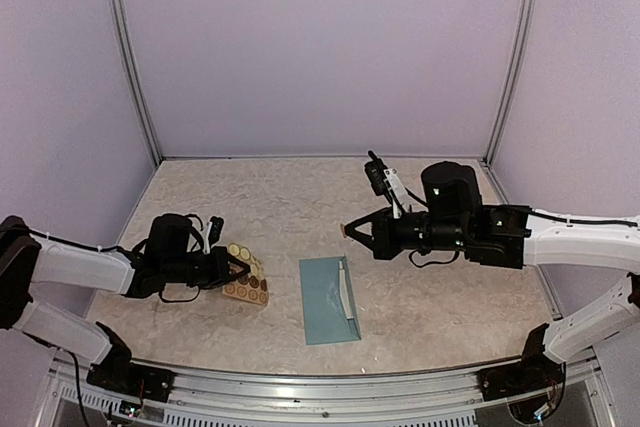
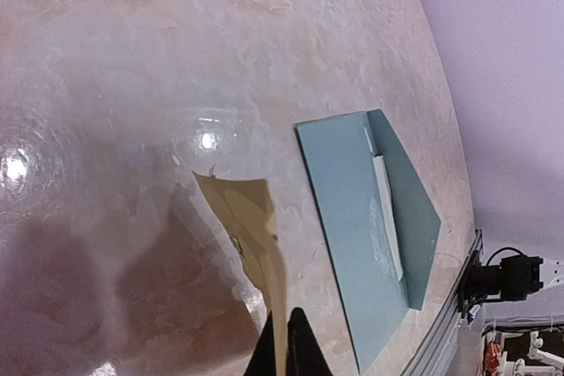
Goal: Place the letter into the envelope and seal it
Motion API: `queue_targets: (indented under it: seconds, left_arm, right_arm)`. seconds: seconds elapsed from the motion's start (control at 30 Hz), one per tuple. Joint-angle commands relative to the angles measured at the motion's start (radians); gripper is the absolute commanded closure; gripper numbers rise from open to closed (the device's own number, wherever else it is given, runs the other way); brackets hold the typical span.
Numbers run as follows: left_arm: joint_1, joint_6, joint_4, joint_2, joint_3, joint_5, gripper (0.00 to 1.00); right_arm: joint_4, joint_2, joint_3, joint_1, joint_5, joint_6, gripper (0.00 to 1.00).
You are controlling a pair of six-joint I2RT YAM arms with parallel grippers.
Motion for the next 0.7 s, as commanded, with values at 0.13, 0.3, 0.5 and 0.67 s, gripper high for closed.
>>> queue_targets:
  seconds: [0.13, 0.3, 0.5, 0.67]
  left_arm:
    - [0.040, 0.039, -0.215, 0.027, 0.055, -0.204, 0.63]
    - [0.033, 0.052, -0.396, -0.062, 0.099, -0.396, 0.37]
    - [-0.028, 0.090, -0.384, -0.162, 0.192, -0.443, 0.34]
    - [-0.149, 0.139, -0.265, -0.008, 0.312, -0.338, 0.43]
  right_arm:
    - [-0.065, -0.044, -0.029, -0.024, 0.049, 0.018, 1.00]
    - [-0.085, -0.086, -0.070, -0.058, 0.057, 0.027, 1.00]
    - [-0.089, -0.138, -0.124, -0.108, 0.051, 0.046, 1.00]
    - [-0.087, -0.161, -0.153, -0.129, 0.044, 0.066, 1.00]
